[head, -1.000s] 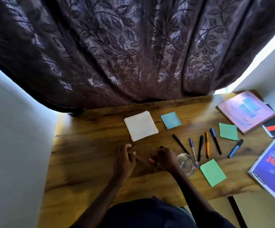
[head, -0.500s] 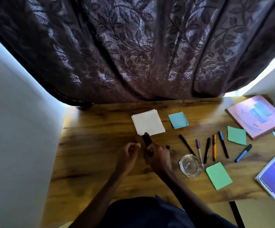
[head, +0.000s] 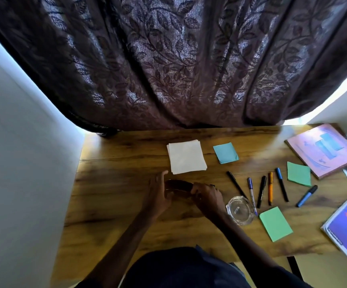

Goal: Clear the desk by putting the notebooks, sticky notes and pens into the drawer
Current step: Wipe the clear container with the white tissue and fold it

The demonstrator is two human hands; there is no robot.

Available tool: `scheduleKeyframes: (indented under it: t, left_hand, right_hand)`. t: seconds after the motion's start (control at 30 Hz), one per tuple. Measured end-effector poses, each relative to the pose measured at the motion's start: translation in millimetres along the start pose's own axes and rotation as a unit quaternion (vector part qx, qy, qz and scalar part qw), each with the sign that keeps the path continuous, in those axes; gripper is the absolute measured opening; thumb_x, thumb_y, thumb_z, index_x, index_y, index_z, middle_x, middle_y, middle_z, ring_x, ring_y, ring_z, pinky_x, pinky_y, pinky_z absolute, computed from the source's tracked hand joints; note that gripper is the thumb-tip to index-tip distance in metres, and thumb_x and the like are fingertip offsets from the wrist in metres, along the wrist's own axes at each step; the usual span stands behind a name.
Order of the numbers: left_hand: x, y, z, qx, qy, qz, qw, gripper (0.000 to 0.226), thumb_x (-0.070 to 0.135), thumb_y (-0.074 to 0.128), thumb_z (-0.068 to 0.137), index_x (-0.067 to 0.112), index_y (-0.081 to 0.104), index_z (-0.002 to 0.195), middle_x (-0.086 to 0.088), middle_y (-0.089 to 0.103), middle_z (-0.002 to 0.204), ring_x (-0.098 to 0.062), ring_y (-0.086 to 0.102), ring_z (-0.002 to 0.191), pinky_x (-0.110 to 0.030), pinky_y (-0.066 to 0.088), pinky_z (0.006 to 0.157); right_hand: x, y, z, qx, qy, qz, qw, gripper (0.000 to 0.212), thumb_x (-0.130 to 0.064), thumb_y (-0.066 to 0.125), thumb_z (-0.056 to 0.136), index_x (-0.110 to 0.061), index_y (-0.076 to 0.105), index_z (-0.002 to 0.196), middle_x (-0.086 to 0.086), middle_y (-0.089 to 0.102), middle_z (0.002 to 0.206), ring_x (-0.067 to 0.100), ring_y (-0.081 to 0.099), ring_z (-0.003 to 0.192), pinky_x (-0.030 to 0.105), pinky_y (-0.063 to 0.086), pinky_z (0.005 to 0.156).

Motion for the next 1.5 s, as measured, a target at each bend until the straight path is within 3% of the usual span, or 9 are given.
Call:
scheduleKeyframes:
  t: [0.23, 0.47, 0.6, 0.73, 0.83, 1.0, 1.13, 1.33, 1.5]
  left_hand:
    - [-1, 0, 18, -0.016, 0.041, 0.052, 0.998, 0.039, 0.022, 0.073, 0.089, 0.018, 0.062, 0.126, -0.001, 0.058, 0.128, -0.018, 0.052, 0.124, -0.032, 0.048, 0.101]
    - [-12, 5, 16, -0.027, 0.017, 0.038, 0.999, 0.035, 0.032, 0.070, 0.092, 0.020, 0.062, 0.123, 0.001, 0.058, 0.124, -0.016, 0.054, 0.118, -0.032, 0.051, 0.094]
    - [-11, -9, 15, 0.029, 0.036, 0.018, 0.999, 0.031, 0.042, 0.059, 0.098, 0.019, 0.063, 0.119, 0.003, 0.062, 0.114, -0.010, 0.056, 0.107, -0.030, 0.051, 0.089]
    - [-7, -14, 33, 0.067, 0.046, 0.028, 0.996, 0.023, 0.033, 0.054, 0.101, 0.016, 0.064, 0.112, 0.000, 0.065, 0.106, -0.015, 0.059, 0.102, -0.032, 0.052, 0.086]
    - [-9, -6, 62, 0.056, 0.027, 0.050, 0.997, 0.016, 0.025, 0.057, 0.098, 0.017, 0.064, 0.111, -0.001, 0.065, 0.107, -0.017, 0.059, 0.104, -0.035, 0.054, 0.087]
    - [-12, 7, 113, 0.000, -0.024, 0.089, 0.996, 0.024, 0.014, 0.066, 0.092, 0.012, 0.062, 0.116, -0.005, 0.063, 0.117, -0.021, 0.058, 0.112, -0.025, 0.047, 0.085]
    - [-17, 7, 146, -0.026, -0.077, 0.072, 0.994, 0.045, 0.015, 0.070, 0.092, 0.007, 0.052, 0.133, -0.013, 0.055, 0.136, -0.025, 0.053, 0.124, -0.027, 0.047, 0.093]
    - [-34, 11, 191, -0.116, -0.133, 0.086, 0.981, 0.084, 0.035, 0.065, 0.097, 0.015, 0.015, 0.162, -0.013, 0.011, 0.169, -0.032, 0.014, 0.155, -0.046, 0.024, 0.123]
    - [-36, 14, 210, -0.124, -0.067, 0.120, 0.983, 0.071, 0.028, 0.079, 0.087, 0.015, 0.044, 0.147, -0.015, 0.031, 0.155, -0.031, 0.043, 0.138, -0.042, 0.045, 0.108]
  right_hand:
    - [18, -14, 30, -0.020, -0.034, -0.005, 0.999, 0.016, -0.025, 0.081, 0.083, -0.027, 0.067, 0.091, -0.018, 0.063, 0.090, -0.002, 0.063, 0.076, 0.008, 0.044, 0.054]
    - [29, -8, 42, -0.033, -0.037, -0.004, 0.999, 0.023, -0.038, 0.082, 0.082, -0.028, 0.068, 0.098, -0.012, 0.070, 0.092, 0.003, 0.067, 0.080, 0.013, 0.044, 0.057]
    - [28, -34, 42, 0.070, -0.027, 0.118, 0.990, 0.023, -0.045, 0.080, 0.083, -0.024, 0.072, 0.085, -0.016, 0.070, 0.077, 0.000, 0.067, 0.065, 0.013, 0.049, 0.050]
    - [35, -51, 62, 0.171, 0.001, 0.145, 0.975, 0.017, -0.025, 0.077, 0.089, -0.014, 0.070, 0.079, -0.010, 0.071, 0.076, -0.003, 0.065, 0.063, 0.006, 0.045, 0.053]
    - [48, -45, 91, 0.121, 0.073, 0.090, 0.986, 0.020, -0.019, 0.072, 0.090, -0.021, 0.065, 0.072, -0.016, 0.060, 0.069, -0.007, 0.053, 0.058, 0.005, 0.036, 0.051]
    - [68, -13, 125, 0.050, 0.151, 0.018, 0.987, 0.043, -0.028, 0.078, 0.087, -0.018, 0.050, 0.057, 0.002, 0.057, 0.063, 0.012, 0.050, 0.054, 0.021, 0.037, 0.051]
    - [75, 3, 138, 0.038, 0.189, 0.027, 0.981, 0.040, -0.045, 0.075, 0.087, -0.011, 0.055, 0.079, 0.004, 0.055, 0.078, 0.015, 0.049, 0.063, 0.021, 0.029, 0.049]
    - [71, 14, 145, 0.045, 0.194, 0.013, 0.980, 0.057, -0.050, 0.079, 0.081, -0.008, 0.061, 0.115, 0.009, 0.063, 0.110, 0.026, 0.061, 0.101, 0.030, 0.046, 0.071]
    - [74, 20, 148, 0.042, 0.184, 0.015, 0.982, 0.065, -0.052, 0.082, 0.075, -0.013, 0.058, 0.121, 0.008, 0.064, 0.116, 0.026, 0.061, 0.105, 0.039, 0.058, 0.079]
Point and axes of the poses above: each hand's wrist, its own z-axis towards the middle knuckle, its own y-axis out of the palm, x = y × z, the point moved 4 cm from there along z, towards the middle knuckle
